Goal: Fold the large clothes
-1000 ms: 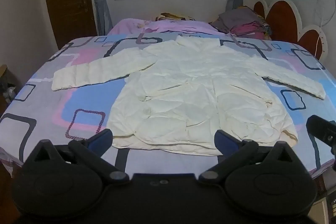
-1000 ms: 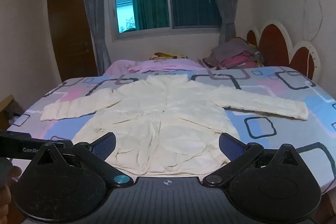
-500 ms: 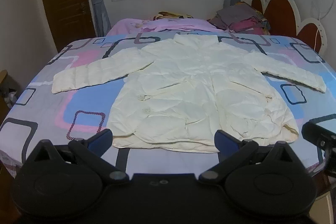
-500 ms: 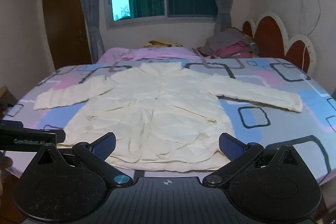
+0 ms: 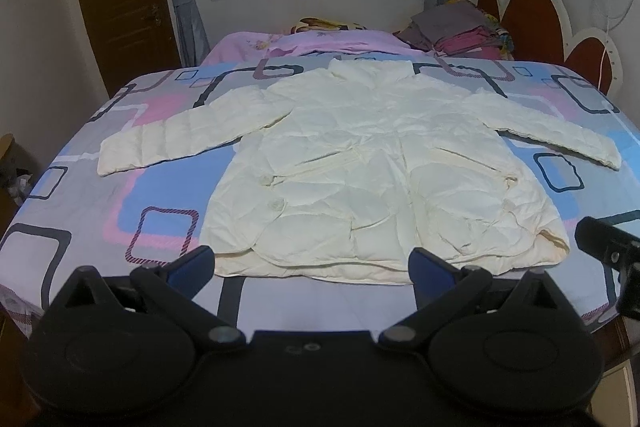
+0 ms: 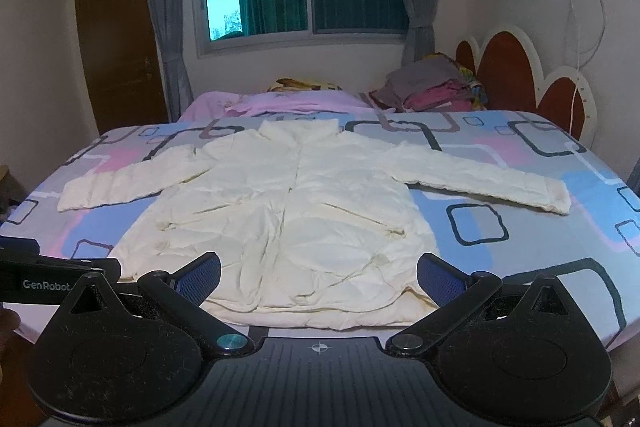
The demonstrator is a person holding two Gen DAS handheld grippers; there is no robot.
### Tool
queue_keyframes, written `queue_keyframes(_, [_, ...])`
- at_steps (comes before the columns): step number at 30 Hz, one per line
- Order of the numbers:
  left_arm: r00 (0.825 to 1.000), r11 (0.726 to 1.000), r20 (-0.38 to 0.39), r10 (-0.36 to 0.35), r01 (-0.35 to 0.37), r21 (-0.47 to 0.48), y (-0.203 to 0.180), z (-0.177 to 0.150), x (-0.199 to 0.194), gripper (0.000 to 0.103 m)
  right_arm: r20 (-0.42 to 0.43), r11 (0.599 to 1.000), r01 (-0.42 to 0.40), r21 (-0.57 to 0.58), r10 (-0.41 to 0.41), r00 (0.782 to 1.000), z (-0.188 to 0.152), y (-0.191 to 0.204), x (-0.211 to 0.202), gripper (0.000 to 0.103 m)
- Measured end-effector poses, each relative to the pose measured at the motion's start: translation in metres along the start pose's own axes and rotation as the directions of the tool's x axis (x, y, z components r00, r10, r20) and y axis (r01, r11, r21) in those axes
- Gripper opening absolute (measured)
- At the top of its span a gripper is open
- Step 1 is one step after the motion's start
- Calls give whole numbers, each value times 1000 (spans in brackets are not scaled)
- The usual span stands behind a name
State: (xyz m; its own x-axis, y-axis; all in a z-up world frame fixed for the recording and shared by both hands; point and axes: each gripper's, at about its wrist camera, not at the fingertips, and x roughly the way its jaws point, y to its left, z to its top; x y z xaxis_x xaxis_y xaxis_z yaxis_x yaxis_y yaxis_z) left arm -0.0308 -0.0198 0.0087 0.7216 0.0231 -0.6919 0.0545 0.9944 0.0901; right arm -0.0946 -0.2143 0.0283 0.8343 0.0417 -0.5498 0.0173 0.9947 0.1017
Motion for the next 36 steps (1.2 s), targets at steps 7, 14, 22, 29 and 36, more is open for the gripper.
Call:
queue_keyframes(7, [1000, 1000, -4, 4, -4, -4, 1, 0, 2, 103, -7, 1000, -2, -13, 2, 1000, 1, 0, 1, 103])
queue_keyframes(14, [1000, 1000, -8, 5, -5, -3, 3, -3, 4, 103, -12, 1000, 2, -21, -3, 1000, -1, 8, 4, 103])
queue_keyframes(22, [1000, 1000, -16, 7, -7, 0, 10, -8, 6, 103, -18, 999, 6, -32, -7, 1000, -4, 16, 6, 103])
queue_keyframes(29, [1000, 1000, -20, 8, -8, -1, 13, -11, 6, 103, -11, 999, 7, -38, -7, 1000, -4, 19, 6, 103])
queue_keyframes(36, [1000, 1000, -16, 8, -8, -1, 15, -8, 7, 103, -7, 999, 12, -31, -12, 1000, -2, 19, 8, 103])
